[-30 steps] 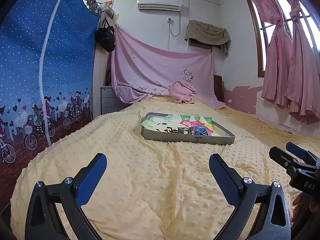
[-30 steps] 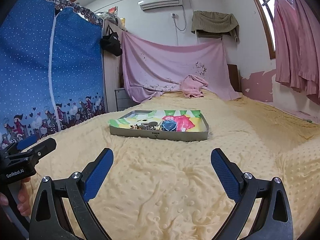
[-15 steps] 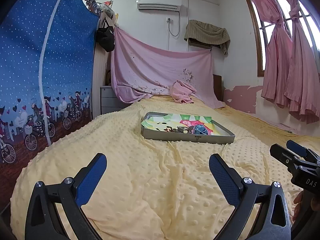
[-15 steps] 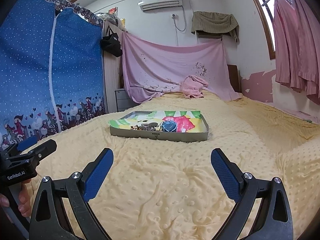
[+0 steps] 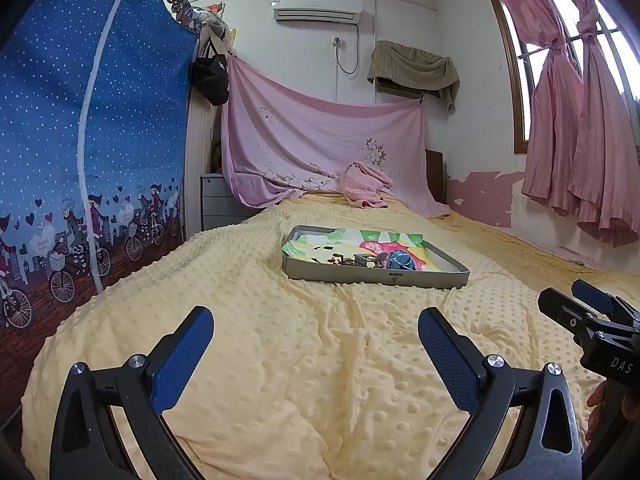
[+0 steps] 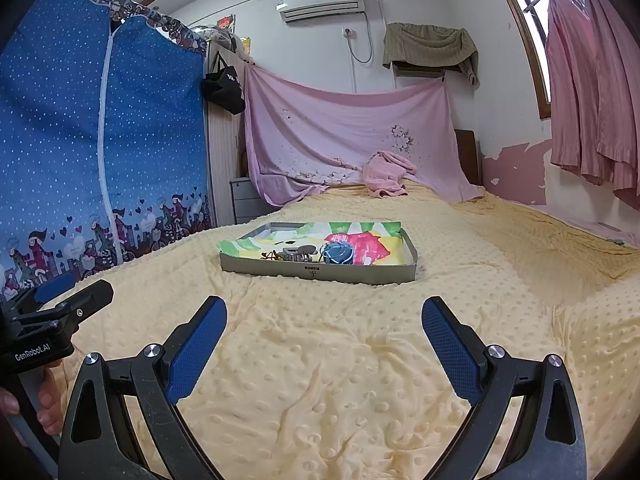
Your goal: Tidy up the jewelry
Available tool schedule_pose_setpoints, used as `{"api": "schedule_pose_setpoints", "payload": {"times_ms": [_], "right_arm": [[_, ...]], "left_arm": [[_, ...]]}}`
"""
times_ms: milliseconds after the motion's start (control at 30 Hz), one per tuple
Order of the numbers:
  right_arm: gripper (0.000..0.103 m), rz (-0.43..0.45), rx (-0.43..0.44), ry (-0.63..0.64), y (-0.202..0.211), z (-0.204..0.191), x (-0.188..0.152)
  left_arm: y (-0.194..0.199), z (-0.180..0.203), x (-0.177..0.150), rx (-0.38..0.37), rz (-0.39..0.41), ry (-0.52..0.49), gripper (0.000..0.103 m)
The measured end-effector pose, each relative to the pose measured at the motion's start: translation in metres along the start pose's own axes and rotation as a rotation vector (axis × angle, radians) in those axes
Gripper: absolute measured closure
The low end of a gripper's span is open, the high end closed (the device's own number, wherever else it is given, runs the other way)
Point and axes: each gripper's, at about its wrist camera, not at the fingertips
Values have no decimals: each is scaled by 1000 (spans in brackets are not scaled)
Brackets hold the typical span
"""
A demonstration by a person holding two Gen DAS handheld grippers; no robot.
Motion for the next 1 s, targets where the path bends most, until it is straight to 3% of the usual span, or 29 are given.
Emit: {"api": "schedule_pose_setpoints", "payload": {"times_ms": [1000], "right_arm": [[7, -7, 3, 1, -1, -2, -2]], "left_arm": [[2, 1, 2, -4, 3, -6, 0]]}}
Point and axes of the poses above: each gripper's, at about its wrist camera, not at the fingertips, and y roughly against the way its jaws point, z to its right, x to its top, and after that the axes turned 3 degrees about y, right-handed
